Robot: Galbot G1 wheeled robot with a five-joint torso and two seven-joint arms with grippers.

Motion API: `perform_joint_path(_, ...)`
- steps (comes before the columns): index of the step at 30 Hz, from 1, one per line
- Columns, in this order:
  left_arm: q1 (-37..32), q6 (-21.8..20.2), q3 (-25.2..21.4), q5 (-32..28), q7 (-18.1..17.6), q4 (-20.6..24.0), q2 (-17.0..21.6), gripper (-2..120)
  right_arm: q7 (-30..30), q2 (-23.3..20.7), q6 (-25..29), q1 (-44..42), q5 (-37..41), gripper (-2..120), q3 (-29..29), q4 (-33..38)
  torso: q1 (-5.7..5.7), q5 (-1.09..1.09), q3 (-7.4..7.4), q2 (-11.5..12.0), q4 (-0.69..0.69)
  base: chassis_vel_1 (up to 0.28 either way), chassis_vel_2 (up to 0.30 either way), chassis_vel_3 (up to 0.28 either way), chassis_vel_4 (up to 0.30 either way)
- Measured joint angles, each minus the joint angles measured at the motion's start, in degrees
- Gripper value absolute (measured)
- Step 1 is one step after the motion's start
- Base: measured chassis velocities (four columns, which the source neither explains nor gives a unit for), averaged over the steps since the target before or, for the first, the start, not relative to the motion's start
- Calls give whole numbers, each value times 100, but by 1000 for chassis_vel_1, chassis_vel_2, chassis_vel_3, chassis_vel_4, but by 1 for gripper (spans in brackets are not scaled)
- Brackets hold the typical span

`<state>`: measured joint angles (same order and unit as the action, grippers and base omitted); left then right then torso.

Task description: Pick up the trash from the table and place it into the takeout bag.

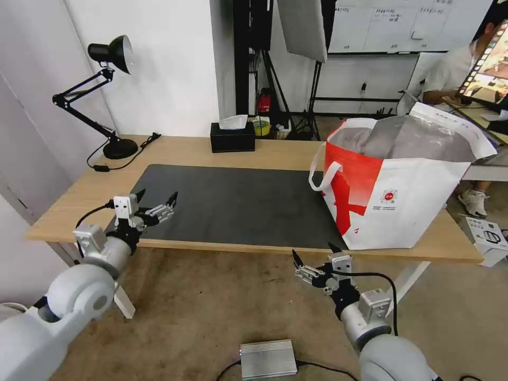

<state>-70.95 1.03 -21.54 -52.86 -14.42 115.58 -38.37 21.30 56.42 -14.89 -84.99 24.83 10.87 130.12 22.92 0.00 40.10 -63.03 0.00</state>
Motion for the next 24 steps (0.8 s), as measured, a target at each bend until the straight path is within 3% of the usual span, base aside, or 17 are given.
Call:
perform_joint_path(10,-301,393,126,680,215,-477,-343,100,0,0,0,0,0,100,0,0,0,-1,0,0,0,0,0,0,0)
perform_joint_path(24,-743,597,-110,913,222,-490,-563,100,0,0,0,0,0,100,0,0,0,0,0,0,0,0,0,0,0)
